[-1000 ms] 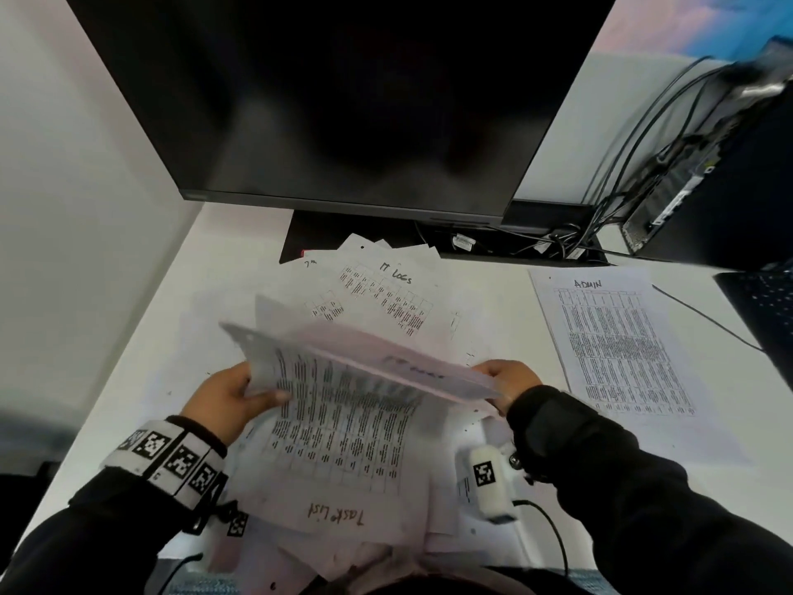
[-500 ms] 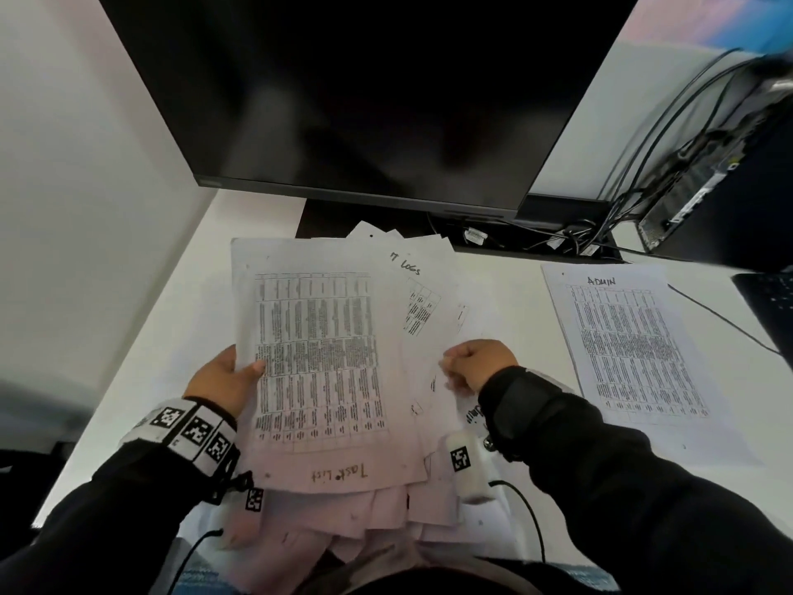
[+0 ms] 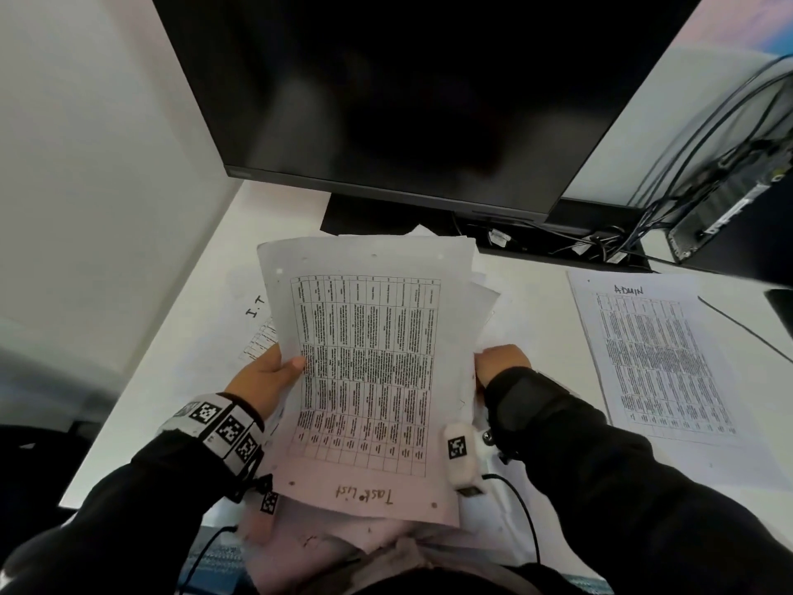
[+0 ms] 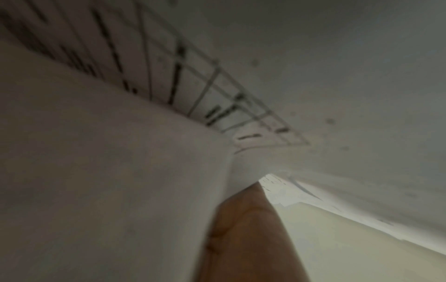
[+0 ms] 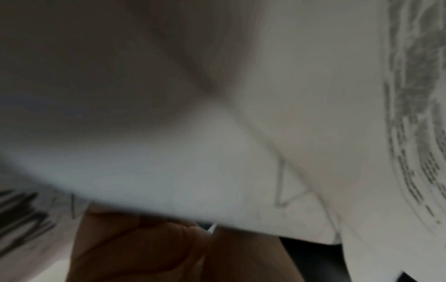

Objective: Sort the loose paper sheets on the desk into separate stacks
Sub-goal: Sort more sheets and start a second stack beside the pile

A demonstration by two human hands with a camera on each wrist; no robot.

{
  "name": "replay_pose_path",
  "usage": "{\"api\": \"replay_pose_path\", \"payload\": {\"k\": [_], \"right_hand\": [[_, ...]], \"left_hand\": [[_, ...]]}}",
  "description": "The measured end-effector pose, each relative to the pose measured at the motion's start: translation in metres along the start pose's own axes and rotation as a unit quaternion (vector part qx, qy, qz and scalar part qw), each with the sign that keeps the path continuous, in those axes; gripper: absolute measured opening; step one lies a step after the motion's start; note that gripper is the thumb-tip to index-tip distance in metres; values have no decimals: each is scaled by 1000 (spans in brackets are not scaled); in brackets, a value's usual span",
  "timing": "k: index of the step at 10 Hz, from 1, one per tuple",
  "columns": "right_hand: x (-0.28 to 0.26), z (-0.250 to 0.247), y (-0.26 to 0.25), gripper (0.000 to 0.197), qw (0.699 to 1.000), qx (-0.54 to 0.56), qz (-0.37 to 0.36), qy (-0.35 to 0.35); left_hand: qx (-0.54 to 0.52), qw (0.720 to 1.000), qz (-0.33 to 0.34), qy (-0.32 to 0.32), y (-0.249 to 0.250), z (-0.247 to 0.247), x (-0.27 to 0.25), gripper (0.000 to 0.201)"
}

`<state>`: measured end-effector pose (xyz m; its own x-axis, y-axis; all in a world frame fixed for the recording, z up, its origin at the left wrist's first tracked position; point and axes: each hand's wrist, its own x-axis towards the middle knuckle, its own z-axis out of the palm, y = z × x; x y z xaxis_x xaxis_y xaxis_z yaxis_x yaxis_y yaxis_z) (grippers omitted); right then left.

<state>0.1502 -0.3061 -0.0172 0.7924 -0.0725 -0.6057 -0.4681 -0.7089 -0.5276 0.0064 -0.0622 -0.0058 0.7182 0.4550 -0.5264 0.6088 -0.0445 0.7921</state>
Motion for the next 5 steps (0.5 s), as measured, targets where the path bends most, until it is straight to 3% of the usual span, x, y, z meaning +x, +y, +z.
{"api": "replay_pose_path", "payload": {"k": [1, 2, 3, 4, 5], "right_hand": [[-1, -1, 2, 21, 1000, -13, 5, 3], [-4, 2, 2, 24, 1000, -3, 2, -14], [-9, 9, 1, 25, 999, -37, -17, -20], [-16, 12, 0, 25, 997, -61, -38, -22], [-13, 3, 4, 21, 999, -17, 1, -37]], "left_hand": [[-30, 999, 9, 25, -5, -2, 7, 29], [7, 998, 20, 56, -10, -6, 15, 28], [-47, 998, 0, 46, -9, -7, 20, 26], [-34, 999, 4, 41, -7, -5, 21, 32], [16, 997, 13, 80, -6, -7, 24, 35]]}}
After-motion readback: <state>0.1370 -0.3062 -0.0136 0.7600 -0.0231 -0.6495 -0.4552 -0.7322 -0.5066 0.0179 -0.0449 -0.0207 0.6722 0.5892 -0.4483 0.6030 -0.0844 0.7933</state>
